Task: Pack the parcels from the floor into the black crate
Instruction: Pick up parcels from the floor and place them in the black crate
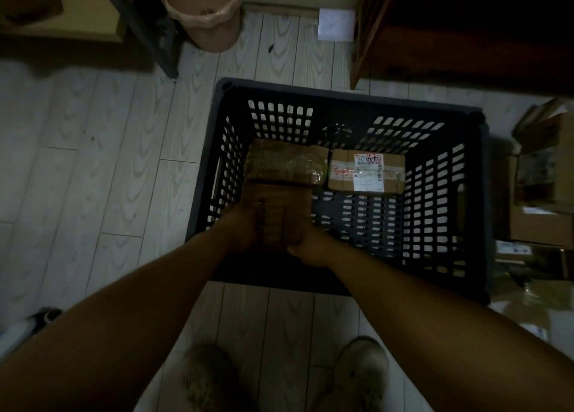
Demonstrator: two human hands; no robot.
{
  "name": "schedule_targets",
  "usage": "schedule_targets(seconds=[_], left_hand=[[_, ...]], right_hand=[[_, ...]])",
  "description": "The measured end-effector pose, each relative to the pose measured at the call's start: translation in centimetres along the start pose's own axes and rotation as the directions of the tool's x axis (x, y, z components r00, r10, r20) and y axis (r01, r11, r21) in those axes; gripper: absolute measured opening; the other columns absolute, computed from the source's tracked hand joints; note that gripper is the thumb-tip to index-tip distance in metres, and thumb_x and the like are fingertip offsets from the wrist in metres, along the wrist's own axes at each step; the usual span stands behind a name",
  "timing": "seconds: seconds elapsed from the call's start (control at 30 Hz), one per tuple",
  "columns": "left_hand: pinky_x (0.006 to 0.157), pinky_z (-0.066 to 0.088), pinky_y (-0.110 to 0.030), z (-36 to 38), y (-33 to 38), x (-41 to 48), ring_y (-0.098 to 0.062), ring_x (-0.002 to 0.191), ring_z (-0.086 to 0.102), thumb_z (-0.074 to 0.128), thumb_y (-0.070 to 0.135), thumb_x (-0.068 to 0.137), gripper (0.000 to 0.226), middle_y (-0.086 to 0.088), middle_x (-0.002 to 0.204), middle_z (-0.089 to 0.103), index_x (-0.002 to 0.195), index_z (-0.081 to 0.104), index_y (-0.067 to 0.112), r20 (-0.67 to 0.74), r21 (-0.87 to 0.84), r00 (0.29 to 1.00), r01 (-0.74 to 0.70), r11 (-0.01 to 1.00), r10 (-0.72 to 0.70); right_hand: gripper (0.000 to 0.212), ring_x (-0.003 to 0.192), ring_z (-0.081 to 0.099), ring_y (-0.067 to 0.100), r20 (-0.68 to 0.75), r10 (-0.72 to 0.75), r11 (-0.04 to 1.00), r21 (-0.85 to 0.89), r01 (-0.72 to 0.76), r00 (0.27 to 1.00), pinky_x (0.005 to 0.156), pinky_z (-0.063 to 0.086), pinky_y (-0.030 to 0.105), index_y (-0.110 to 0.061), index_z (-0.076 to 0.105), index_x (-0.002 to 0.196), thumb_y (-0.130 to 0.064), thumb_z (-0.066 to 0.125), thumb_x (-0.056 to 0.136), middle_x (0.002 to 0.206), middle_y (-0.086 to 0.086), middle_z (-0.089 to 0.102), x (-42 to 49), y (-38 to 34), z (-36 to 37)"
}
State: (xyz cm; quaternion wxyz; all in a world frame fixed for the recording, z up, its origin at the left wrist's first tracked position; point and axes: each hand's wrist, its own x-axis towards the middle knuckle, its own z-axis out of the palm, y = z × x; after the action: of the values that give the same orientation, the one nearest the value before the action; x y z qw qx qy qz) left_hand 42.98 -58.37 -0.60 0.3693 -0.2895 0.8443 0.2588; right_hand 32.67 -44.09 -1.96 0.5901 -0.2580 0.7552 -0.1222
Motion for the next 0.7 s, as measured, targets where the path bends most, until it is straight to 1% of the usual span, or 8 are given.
schedule_targets(seconds=[0.07,0.13,0.23,0.33,0.43,0.5,0.6,0.7], left_hand=[[0.113,0.021,-0.042,-2.4,0.9,-3.2,-0.034,0.134,0.028,0.054,0.032,0.09,0.059,-0.017,0.146,0.031,0.141,0.033,0.011,-0.08,-0.027,0.996,-0.027,0.999,0.025],[0.113,0.019,-0.042,-5.1,1.7,-6.9,-0.033,0.135,0.025,0.055,0.036,0.089,0.064,-0.014,0.147,0.03,0.144,0.028,0.016,-0.106,-0.04,0.993,-0.057,0.998,0.053],[0.109,0.028,-0.042,-9.3,3.4,-13.0,-0.033,0.128,0.033,0.057,0.035,0.088,0.057,-0.016,0.139,0.038,0.137,0.039,0.014,-0.145,-0.135,0.989,-0.044,0.99,0.024],[0.106,0.031,-0.04,-13.0,5.5,-20.2,-0.034,0.127,0.035,0.057,0.033,0.088,0.052,-0.018,0.135,0.041,0.133,0.043,0.011,-0.189,-0.181,0.982,-0.02,0.983,-0.015],[0.106,0.025,-0.036,-15.7,8.0,-27.4,-0.033,0.132,0.029,0.058,0.035,0.088,0.059,-0.02,0.144,0.033,0.139,0.038,0.012,-0.252,-0.197,0.967,-0.022,0.98,-0.029],[0.109,0.02,-0.037,-17.2,9.6,-31.9,-0.033,0.137,0.023,0.057,0.038,0.088,0.067,-0.021,0.149,0.025,0.144,0.029,0.014,-0.263,-0.189,0.964,-0.013,0.982,-0.038],[0.106,0.023,-0.036,-18.9,12.1,-37.6,-0.033,0.133,0.027,0.057,0.035,0.089,0.062,-0.022,0.143,0.033,0.141,0.034,0.012,-0.324,-0.166,0.946,-0.05,0.985,-0.007],[0.107,0.026,-0.041,-20.1,14.6,-42.1,-0.034,0.133,0.028,0.059,0.032,0.087,0.063,-0.019,0.144,0.032,0.142,0.032,0.016,-0.383,-0.131,0.924,-0.07,0.989,0.015]], right_hand=[[0.052,0.113,0.051,0.03,-0.041,-0.029,0.999,0.023,0.03,0.999,0.099,0.044,0.04,-0.003,0.035,0.14,-0.013,0.054,0.093,0.124,0.013,0.05,-3.4,-1.5,-1.3],[0.042,0.116,0.051,0.033,-0.051,-0.048,0.999,-0.003,0.048,0.998,0.099,0.041,0.036,-0.001,0.041,0.135,-0.013,0.05,0.096,0.126,0.016,0.053,-7.3,-2.8,-3.0],[0.043,0.112,0.053,0.023,-0.16,-0.054,0.994,0.083,0.068,0.986,0.098,0.044,0.036,-0.011,0.048,0.131,-0.028,0.056,0.093,0.128,0.008,0.054,-14.2,-5.0,-5.8],[0.041,0.096,0.053,0.014,-0.213,-0.091,0.99,0.089,0.113,0.973,0.075,0.047,0.025,-0.013,0.05,0.126,-0.032,0.057,0.091,0.116,-0.002,0.053,-21.7,-7.1,-8.4],[0.035,0.083,0.054,0.01,-0.258,-0.111,0.991,0.048,0.128,0.96,0.063,0.043,0.021,-0.018,0.052,0.122,-0.031,0.057,0.09,0.114,0.003,0.058,-28.8,-8.9,-10.8],[0.035,0.085,0.056,0.015,-0.297,-0.119,0.991,0.027,0.133,0.947,0.067,0.045,0.023,-0.018,0.052,0.12,-0.031,0.057,0.089,0.111,0.006,0.057,-33.5,-9.9,-12.0],[0.036,0.099,0.057,0.024,-0.34,-0.147,0.988,0.0,0.157,0.929,0.085,0.049,0.031,-0.016,0.054,0.123,-0.03,0.057,0.089,0.117,0.01,0.057,-40.1,-10.9,-13.2],[0.033,0.095,0.058,0.023,-0.404,-0.158,0.986,-0.021,0.164,0.901,0.076,0.048,0.029,-0.013,0.056,0.117,-0.031,0.057,0.089,0.115,0.011,0.06,-45.8,-11.3,-14.0]])
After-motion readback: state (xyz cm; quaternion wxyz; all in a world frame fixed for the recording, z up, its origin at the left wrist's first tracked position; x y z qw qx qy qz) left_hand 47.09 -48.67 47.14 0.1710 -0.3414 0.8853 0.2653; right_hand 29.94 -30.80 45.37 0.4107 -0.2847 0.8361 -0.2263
